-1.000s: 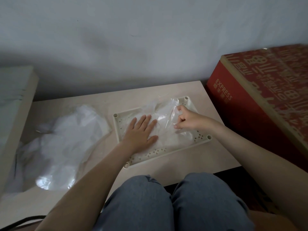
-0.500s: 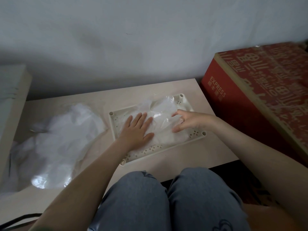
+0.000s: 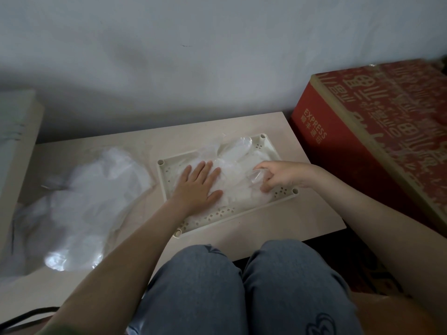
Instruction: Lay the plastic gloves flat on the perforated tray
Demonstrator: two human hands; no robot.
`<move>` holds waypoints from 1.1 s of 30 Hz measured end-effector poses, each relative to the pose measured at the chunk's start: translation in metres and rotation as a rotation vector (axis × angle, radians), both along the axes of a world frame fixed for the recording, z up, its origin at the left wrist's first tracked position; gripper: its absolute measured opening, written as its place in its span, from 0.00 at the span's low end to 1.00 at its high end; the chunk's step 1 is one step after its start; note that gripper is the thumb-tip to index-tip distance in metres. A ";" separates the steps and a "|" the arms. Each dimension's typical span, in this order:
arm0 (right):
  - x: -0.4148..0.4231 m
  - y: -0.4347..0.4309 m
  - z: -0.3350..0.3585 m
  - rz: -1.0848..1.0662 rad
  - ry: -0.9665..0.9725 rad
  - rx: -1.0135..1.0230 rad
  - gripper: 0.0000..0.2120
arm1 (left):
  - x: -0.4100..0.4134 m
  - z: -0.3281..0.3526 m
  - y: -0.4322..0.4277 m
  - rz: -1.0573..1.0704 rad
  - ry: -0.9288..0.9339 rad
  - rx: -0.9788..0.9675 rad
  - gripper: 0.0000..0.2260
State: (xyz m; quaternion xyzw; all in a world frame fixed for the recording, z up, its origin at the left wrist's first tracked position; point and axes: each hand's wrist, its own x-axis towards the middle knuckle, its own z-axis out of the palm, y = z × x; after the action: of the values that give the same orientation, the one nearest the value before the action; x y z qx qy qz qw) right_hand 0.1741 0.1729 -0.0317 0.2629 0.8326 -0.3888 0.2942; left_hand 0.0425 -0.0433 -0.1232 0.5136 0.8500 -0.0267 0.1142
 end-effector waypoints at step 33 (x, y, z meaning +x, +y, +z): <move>-0.022 -0.035 -0.013 0.103 0.106 0.087 0.10 | 0.001 0.000 0.000 0.013 -0.006 0.012 0.41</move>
State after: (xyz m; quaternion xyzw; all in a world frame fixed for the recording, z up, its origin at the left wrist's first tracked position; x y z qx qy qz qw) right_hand 0.1526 0.1375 -0.0442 0.2114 0.8755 -0.3501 0.2573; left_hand 0.0432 -0.0437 -0.1233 0.5088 0.8531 -0.0191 0.1140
